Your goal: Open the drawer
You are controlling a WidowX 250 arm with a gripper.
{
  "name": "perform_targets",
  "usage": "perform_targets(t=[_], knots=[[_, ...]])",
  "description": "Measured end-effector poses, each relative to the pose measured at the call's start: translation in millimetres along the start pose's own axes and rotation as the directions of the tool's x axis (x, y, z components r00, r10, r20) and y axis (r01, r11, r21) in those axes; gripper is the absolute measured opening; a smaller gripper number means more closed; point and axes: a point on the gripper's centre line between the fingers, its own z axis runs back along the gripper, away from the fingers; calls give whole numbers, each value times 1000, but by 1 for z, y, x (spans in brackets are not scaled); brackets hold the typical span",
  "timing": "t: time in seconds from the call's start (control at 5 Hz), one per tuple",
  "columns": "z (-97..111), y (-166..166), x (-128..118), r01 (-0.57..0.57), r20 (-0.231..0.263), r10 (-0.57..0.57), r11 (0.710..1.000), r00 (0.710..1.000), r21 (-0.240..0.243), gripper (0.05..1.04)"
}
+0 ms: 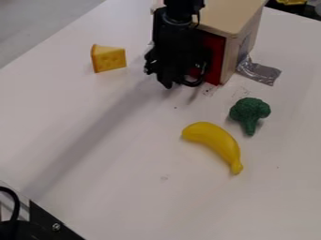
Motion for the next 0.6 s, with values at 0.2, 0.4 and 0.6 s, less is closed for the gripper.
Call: perform_targets(t=[0.2,0.4,0.6], knots=[[0,6,-4,14,12,-14,1000,1000,-3,229],[2,19,-9,27,22,-27,1000,999,2,229],[2,30,-14,42,31,-42,999,999,8,228]])
